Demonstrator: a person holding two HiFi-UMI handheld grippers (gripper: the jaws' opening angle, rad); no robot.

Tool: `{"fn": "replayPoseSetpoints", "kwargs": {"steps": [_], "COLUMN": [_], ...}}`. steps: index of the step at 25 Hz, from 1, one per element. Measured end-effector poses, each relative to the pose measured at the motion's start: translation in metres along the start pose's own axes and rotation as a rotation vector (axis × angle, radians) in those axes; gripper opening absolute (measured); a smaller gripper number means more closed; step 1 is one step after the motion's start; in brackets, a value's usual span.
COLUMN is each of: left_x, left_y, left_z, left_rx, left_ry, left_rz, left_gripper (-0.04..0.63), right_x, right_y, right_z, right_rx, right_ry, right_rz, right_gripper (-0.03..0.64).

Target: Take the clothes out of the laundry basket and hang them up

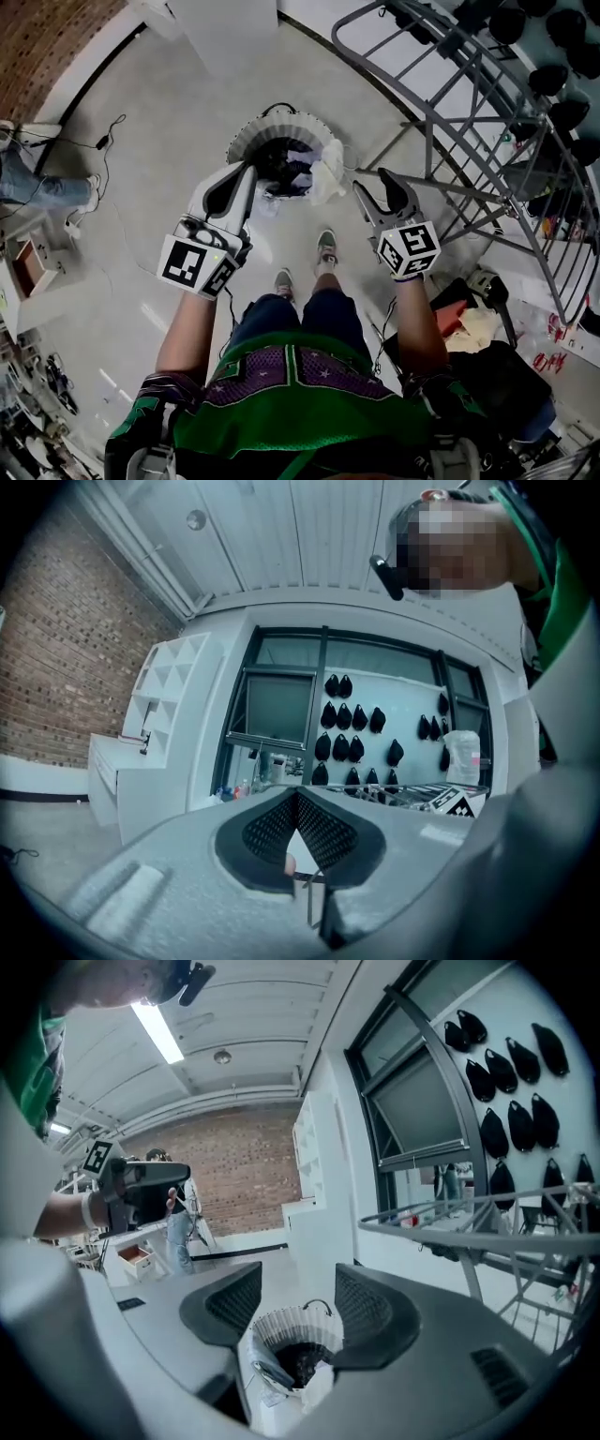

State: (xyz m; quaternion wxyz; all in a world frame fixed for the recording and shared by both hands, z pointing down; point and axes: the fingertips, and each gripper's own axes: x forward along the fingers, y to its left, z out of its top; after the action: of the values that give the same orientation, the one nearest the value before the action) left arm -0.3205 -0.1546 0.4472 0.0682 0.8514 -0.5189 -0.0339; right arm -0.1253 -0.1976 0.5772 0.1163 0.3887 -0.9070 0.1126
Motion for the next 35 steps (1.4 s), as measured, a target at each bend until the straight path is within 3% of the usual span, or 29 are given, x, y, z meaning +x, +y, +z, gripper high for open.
{"fn": "replayPoseSetpoints", "kwargs": {"steps": [5,11,16,35], "left_x": [0.016,0.019,0.017,0.054], "left_y": [0.006,0.010,0.017,0.066], "left_z": [-0.052,-0.108,-0.158,-0.279], "left_rx": [0.027,-0.036,0.027,0.046], "left_ry": [0.050,0.066,0.118,0.115], "left_rz": [-0.002,0.032,0.028,0.041], "left_gripper": [0.017,0.017,0.017,0.017], "right_x": [0.029,0.060,0.094,0.218], "right_y": [-0.022,-0.026,-0.032,-0.082], "right_z": [-0.079,-0.169,-0.227,-0.432], "right_rx": [0.044,0.069,0.041,-0.031], "right_ry": [0.067,0.141,0.182,0.375], "right_rz": [-0.015,0.006,0.038,0.091], "right_gripper": [0.230,0.230,0.230,0.230]}}
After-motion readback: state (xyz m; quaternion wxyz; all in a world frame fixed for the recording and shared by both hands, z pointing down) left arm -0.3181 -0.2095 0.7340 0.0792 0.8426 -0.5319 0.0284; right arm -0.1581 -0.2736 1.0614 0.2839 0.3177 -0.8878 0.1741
